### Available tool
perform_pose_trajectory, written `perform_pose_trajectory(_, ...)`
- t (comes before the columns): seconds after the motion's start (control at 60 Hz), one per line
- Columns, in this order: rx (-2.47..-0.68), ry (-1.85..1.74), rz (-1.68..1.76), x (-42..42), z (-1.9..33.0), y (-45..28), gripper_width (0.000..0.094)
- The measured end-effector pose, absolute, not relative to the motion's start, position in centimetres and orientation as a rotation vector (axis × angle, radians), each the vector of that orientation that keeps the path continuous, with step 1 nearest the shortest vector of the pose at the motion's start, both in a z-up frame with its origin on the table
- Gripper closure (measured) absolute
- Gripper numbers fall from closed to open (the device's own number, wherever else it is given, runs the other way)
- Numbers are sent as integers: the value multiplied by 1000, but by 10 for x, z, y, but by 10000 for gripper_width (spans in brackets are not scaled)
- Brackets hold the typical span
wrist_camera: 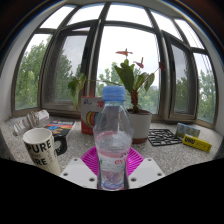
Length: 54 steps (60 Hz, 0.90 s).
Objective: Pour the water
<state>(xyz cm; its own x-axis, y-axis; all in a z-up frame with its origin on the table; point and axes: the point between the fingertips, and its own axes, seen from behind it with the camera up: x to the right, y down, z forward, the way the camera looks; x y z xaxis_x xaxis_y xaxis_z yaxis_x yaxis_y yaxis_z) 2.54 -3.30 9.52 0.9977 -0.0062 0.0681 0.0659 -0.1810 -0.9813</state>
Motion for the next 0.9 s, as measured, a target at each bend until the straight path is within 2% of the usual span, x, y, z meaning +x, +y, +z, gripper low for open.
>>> perform_pose_trajectory(0.05, -1791, -48, -59, 29, 70, -34, 634)
perform_pose_trajectory(0.083, -1735, -33, -42, 28, 82, -26, 638)
perform_pose_trajectory(0.15, -1733, -6, -22, 31, 77, -33, 618)
perform_pose_trajectory(0.283, -1765, 24, -7, 31, 76, -32, 452)
perform_pose_trajectory(0.333, -1818, 45, -6, 34, 68, -32, 334)
perform_pose_trajectory(0.383, -1855, 70, -1, 36, 64, -38, 73)
perform_pose_trajectory(0.433, -1861, 96, 0, 36, 68, -46, 125)
perform_pose_trajectory(0.517, -1876, 132, -31, 40, 76, -65, 71)
perform_pose_trajectory(0.7, -1920, 164, -134, 35, 102, -133, 82)
perform_pose_trajectory(0.9, -1930, 158, -207, 3, 141, -238, 80)
